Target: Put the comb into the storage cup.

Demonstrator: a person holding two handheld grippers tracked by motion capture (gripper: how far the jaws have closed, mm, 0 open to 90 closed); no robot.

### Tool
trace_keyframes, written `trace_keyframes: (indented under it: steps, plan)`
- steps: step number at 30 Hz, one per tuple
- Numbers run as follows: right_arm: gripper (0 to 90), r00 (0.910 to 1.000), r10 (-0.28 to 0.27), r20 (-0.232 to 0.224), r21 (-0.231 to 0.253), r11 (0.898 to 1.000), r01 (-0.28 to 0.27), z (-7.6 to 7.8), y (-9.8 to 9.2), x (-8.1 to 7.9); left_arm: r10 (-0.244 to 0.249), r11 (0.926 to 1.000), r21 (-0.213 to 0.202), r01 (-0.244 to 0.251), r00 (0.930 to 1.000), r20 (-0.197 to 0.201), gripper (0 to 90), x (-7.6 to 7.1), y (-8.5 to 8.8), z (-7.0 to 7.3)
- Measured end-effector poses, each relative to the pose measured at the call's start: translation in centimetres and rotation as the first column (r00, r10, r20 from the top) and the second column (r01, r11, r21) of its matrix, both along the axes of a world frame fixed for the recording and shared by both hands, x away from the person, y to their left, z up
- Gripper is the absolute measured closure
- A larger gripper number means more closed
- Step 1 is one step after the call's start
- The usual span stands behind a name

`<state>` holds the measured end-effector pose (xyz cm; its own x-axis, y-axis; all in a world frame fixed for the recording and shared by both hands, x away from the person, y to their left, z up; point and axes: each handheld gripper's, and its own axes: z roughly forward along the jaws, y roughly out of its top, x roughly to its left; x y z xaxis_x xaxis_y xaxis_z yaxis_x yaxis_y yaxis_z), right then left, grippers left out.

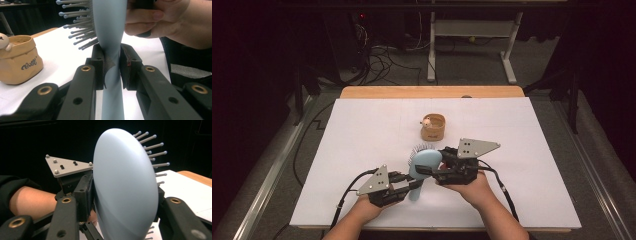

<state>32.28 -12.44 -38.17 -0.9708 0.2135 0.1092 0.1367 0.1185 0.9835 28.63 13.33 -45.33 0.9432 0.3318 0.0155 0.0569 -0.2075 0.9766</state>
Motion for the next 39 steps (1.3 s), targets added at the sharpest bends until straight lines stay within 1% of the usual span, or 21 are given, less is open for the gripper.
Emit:
trace_keyframes:
  steps: [3,6,8,15,18,23,26,27,28,30,32,36,39]
  plan:
    - [55.2,1.0,0.006,0.0,0.005,1.0,-0.006,-0.02,0.02,-0.03,-0.001,1.0,0.0,0.001,1.0,-0.001,75.2,0.01,0.04,0.01]
    - [57.3,0.9998,0.014,0.015,0.003,1.0,-0.014,-0.03,0.05,-0.09,-0.002,1.0,0.004,0.002,1.0,0.002,75.0,0.0,0.05,0.01]
    - [58.6,0.9998,0.018,0.013,0.005,1.0,-0.018,-0.03,0.01,-0.09,-0.003,1.0,0.004,0.003,1.0,0.002,74.9,0.01,0.05,0.01]
    - [63.4,0.9988,0.026,0.041,0.003,1.0,-0.026,-0.01,-0.03,-0.25,0.006,1.0,0.003,-0.006,1.0,0.0,73.6,0.08,0.09,0.03]
    - [64.5,0.9989,0.029,0.036,0.007,1.0,-0.029,-0.02,-0.05,-0.22,0.007,1.0,0.003,-0.007,1.0,0.001,73.2,0.09,0.11,0.03]
    - [66.0,0.9987,0.025,0.045,0.005,1.0,-0.026,-0.05,0.03,-0.27,0.016,0.9998,0.01,-0.017,0.9998,0.007,72.1,0.08,0.07,0.02]
    - [66.5,0.9986,0.023,0.047,0.003,1.0,-0.023,-0.05,0.07,-0.3,0.023,0.9997,0.004,-0.023,0.9997,0.01,71.0,0.07,0.06,0.05]
    - [66.7,0.9987,0.019,0.047,0.004,1.0,-0.019,-0.05,0.06,-0.29,0.022,0.9998,-0.004,-0.022,0.9997,0.008,70.4,0.11,0.1,0.08]
    - [66.9,0.9987,0.02,0.047,0.005,1.0,-0.02,-0.06,0.05,-0.29,0.018,0.9997,-0.017,-0.018,0.9998,0.003,68.3,0.15,0.14,0.14]
    - [66.8,0.9989,0.012,0.045,-0.003,1.0,-0.012,-0.13,0.15,-0.27,0.015,0.9999,-0.006,-0.015,0.9999,0.001,60.1,0.19,0.17,0.22]
    - [66.9,0.999,0.008,0.045,0.0,1.0,-0.008,-0.16,0.12,-0.18,0.014,0.9999,-0.003,-0.014,0.9999,0.006,55.9,0.15,0.17,0.18]
    - [66.8,0.9991,-0.01,0.04,0.004,1.0,0.01,-0.05,-0.07,-0.04,0.031,0.9995,-0.012,-0.031,0.9993,-0.02,43.3,0.38,0.38,0.25]
    - [66.8,0.9985,-0.033,0.044,0.007,0.999,0.033,0.07,-0.39,0.09,0.052,0.9986,-0.007,-0.053,0.9985,-0.015,37.7,0.42,0.54,0.21]
